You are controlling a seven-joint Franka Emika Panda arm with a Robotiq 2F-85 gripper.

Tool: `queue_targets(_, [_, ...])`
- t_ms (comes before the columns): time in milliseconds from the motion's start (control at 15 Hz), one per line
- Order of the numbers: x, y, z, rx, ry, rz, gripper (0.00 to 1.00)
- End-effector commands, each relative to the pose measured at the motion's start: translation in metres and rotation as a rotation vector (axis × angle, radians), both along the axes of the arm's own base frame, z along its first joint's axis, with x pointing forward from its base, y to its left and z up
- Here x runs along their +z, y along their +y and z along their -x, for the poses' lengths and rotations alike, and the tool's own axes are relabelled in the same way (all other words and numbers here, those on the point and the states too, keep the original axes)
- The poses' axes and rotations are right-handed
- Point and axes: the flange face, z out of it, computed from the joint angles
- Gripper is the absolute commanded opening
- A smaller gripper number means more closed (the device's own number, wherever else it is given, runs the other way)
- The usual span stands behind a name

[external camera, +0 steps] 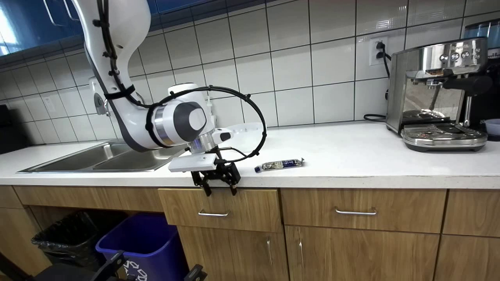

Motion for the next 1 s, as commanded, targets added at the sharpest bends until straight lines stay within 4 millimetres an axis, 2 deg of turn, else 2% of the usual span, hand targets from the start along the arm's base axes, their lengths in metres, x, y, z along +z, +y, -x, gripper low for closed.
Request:
queue_targets(0, [0.000,0.004,-0.023,-0.019,-0.042,-0.010,1.00])
queue_targets(467, [0.005,0.007,-0.003,-0.012,-0.051,-0.029,1.00])
queue_targets(933, [0.015,0.002,0.031,-0.031,-0.052,-0.040,1.00])
